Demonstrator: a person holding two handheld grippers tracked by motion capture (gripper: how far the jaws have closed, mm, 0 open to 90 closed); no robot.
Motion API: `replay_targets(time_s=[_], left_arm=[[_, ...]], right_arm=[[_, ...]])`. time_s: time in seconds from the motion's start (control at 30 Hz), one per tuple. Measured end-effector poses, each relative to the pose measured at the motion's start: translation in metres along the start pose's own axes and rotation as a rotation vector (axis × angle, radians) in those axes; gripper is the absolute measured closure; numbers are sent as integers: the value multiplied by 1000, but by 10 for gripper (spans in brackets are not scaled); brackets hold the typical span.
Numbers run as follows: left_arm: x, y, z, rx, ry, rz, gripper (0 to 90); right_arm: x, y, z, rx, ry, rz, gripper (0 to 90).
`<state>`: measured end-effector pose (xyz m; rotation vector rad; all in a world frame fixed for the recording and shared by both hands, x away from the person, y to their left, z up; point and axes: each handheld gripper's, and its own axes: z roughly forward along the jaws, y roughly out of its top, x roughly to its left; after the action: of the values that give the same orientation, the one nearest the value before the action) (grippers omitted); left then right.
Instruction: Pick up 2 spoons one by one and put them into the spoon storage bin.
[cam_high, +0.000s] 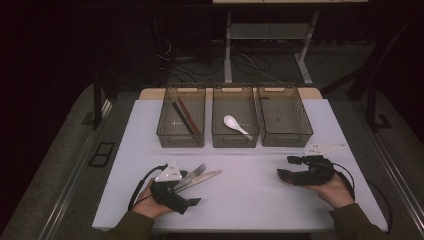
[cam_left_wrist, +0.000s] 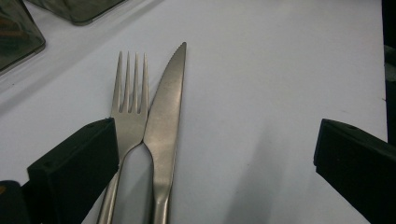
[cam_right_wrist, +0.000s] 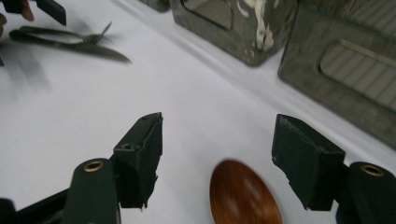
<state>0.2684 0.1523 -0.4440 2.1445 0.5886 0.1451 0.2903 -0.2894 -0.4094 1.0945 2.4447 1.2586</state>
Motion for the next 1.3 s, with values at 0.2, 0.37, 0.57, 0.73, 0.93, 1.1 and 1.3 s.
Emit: replay_targets(time_s=[0.2,0.37,0.57,0.73,0.93,1.1,1.3], left_arm=[[0,0,0,2,0,3,0],[0,0,0,-1,0,2,0],[0,0,1,2,0,3,0],[1,0,1,6,2,5,0],[0,0,2,6,1,3,0],[0,0,2,5,1,2,0],[0,0,2,7,0,3,0]], right_arm=[[-5,-18,-4,44,-41,-9,352],[-10,-27,-8,61,-58,1,369],[-21,-31,-3,91,-61,41,428],[-24,-32,1,116,-59,51,441],[-22,-33,5,143,-53,40,459],[-22,-34,8,159,-53,31,477],[-19,-35,10,179,-57,1,514]])
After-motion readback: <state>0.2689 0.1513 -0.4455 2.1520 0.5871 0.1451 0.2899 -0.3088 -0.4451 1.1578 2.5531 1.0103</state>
